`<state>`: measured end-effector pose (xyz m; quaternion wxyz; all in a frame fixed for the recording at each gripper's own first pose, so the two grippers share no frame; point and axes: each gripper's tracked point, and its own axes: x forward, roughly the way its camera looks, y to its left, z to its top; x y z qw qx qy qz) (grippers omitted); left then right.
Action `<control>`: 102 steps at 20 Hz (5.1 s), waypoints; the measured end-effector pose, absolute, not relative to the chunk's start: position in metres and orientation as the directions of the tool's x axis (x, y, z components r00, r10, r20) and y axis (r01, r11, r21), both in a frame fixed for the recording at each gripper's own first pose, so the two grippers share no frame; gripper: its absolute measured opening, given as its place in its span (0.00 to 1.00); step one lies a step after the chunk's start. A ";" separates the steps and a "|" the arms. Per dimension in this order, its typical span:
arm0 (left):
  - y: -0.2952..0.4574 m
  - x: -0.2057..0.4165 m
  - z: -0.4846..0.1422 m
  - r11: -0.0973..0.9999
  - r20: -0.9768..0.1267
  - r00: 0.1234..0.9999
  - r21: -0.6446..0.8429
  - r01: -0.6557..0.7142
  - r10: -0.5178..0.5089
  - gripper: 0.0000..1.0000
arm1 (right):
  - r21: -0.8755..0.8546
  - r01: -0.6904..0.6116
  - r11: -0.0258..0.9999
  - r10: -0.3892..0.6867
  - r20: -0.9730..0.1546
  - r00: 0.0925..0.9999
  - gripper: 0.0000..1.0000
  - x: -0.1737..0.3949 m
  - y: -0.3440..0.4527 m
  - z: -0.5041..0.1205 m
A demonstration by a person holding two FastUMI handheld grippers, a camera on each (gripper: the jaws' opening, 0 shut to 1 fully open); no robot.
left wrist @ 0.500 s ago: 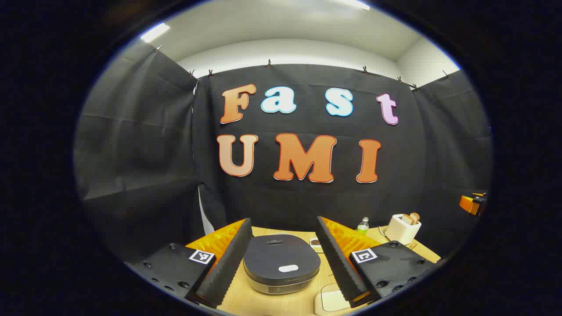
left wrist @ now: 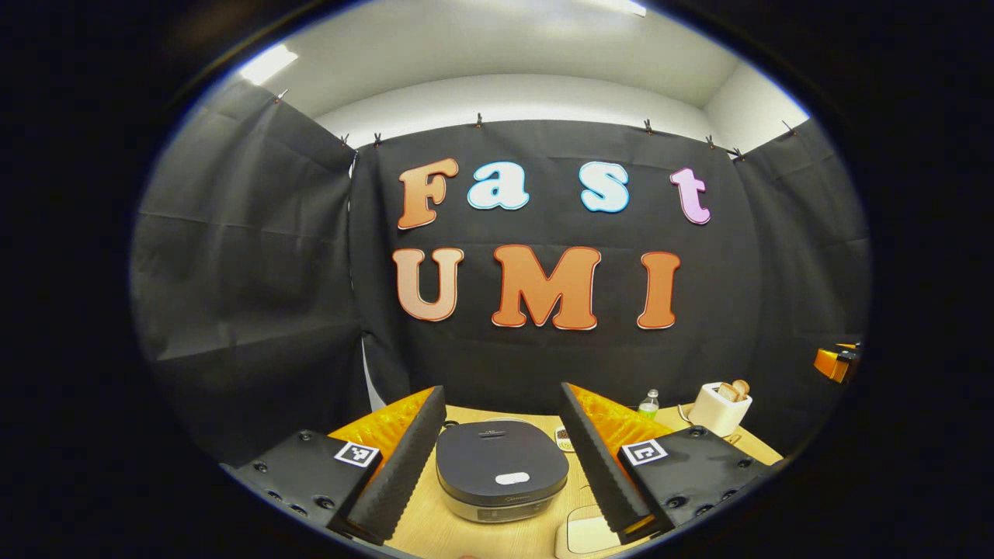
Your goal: Close the left gripper, press the button to open the rice cooker; take a wooden spoon from the chopstick holder with the right hand, scoop a spoonful of rice and pour it into the rice cooker, then put the wooden spoon back into the chopstick holder.
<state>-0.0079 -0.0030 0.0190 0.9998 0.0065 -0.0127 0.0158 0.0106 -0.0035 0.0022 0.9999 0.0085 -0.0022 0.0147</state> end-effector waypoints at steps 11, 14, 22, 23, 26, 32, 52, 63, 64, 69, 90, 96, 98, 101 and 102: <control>-0.006 0.013 0.022 1.000 0.021 1.000 0.018 0.003 -0.004 0.94 | -0.028 0.000 1.000 0.001 0.040 0.999 0.94 0.010 0.000 0.007; -0.008 0.016 0.021 0.999 0.015 1.000 0.036 0.007 -0.008 0.93 | -0.034 0.002 0.999 -0.001 0.037 0.999 0.94 0.013 0.003 0.006; 0.000 0.022 0.015 0.999 -0.009 1.000 0.045 0.007 -0.006 0.36 | -0.047 -0.022 0.999 0.024 0.039 0.999 0.94 0.016 0.014 0.004; 0.002 0.023 0.014 0.999 -0.014 1.000 0.047 0.004 -0.004 0.25 | -0.050 -0.023 0.999 0.025 0.039 0.999 0.94 0.016 0.014 0.004; -0.017 0.028 0.004 0.997 -0.036 0.996 -0.011 0.076 -0.077 0.05 | -0.056 -0.021 0.998 0.022 0.032 0.999 0.94 0.019 0.015 0.001; -0.015 0.049 -0.035 0.996 -0.134 0.987 0.001 0.090 -0.089 0.04 | -0.052 -0.023 0.998 0.024 0.016 1.000 0.94 0.020 0.016 -0.005; -0.021 0.117 -0.219 0.995 -0.470 0.879 0.004 0.097 -0.084 0.04 | -0.067 0.043 0.997 -0.047 -0.062 0.997 0.94 0.011 -0.011 -0.035; -0.021 0.109 -0.241 0.993 -0.571 0.815 -0.004 0.115 -0.096 0.05 | -0.044 0.047 0.998 -0.051 -0.099 0.994 0.94 0.004 -0.015 -0.049; -0.020 0.108 -0.242 0.995 -0.566 0.820 -0.021 0.098 -0.092 0.05 | -0.046 0.048 0.998 -0.052 -0.095 0.994 0.94 0.002 -0.017 -0.048; -0.021 0.107 -0.226 0.996 -0.526 0.848 0.027 0.089 -0.062 0.04 | -0.032 0.057 0.998 -0.059 -0.066 0.996 0.94 -0.004 -0.026 -0.037; 0.031 0.053 -0.027 0.998 -0.130 0.990 -0.014 -0.062 0.059 0.20 | 0.151 -0.104 0.983 0.131 -0.176 0.976 0.94 0.043 0.011 -0.100; 0.050 0.028 0.015 0.994 -0.041 0.994 0.023 -0.104 0.105 0.57 | 0.279 -0.107 0.954 0.182 -0.257 0.949 0.94 0.082 0.025 -0.153; 0.057 0.019 0.023 0.992 -0.023 0.992 0.019 -0.123 0.124 0.73 | 0.304 -0.090 0.949 0.181 -0.288 0.940 0.95 0.097 0.027 -0.172; 0.072 0.010 0.024 0.986 -0.022 0.986 0.021 -0.163 0.163 0.98 | 0.303 -0.072 0.950 0.177 -0.337 0.925 0.94 0.117 0.028 -0.203; 0.077 0.008 0.022 0.983 -0.031 0.983 0.028 -0.180 0.181 1.00 | 0.313 -0.066 0.947 0.182 -0.357 0.916 0.94 0.121 0.030 -0.212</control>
